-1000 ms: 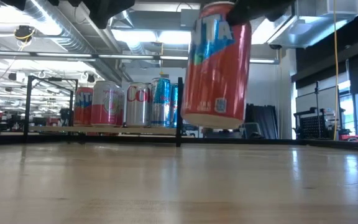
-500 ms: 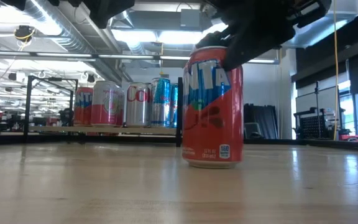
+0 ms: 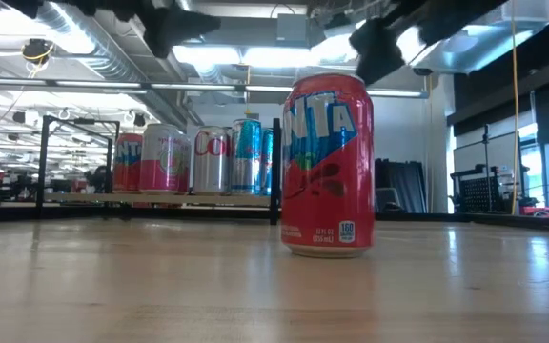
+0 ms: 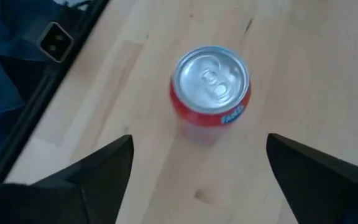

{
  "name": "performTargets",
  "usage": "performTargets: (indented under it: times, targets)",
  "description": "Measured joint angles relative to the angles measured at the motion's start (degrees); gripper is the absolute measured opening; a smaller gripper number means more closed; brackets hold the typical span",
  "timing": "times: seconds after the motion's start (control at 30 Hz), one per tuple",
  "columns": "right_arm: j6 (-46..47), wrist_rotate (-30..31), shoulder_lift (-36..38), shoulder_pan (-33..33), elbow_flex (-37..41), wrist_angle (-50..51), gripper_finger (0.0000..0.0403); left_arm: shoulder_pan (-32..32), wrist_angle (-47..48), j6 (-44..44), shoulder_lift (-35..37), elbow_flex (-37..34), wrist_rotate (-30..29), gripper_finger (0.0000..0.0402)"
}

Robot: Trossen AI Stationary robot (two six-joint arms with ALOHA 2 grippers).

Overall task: Place canned beverage on shelf
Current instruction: Put the red soda can on the shelf aligned with other red soda can

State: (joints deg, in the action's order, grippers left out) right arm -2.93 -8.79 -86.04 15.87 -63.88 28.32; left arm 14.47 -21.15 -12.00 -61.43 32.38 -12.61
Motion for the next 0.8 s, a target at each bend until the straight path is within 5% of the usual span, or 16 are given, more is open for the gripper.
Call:
performTargets:
  times: [0.27,0.57,0.8]
  targets:
    - [5.23,2.87,9.46,5.10,14.12,-12.68,0.0348,9.20,-10.52,-4.10,-18.27,4.16,-13.13,0.0366]
    - [14.22,15.77,12.43,14.09,30.59,-35.60,0.0348,16.81,-10.58,-6.06,-39.10,19.60,-29.91,0.0366]
    - [21.12,24.51,12.17,20.48,38.11,-49.08,0.0348,18.94,-10.61,-7.34,-47.47,27.28,-37.08,0.0366]
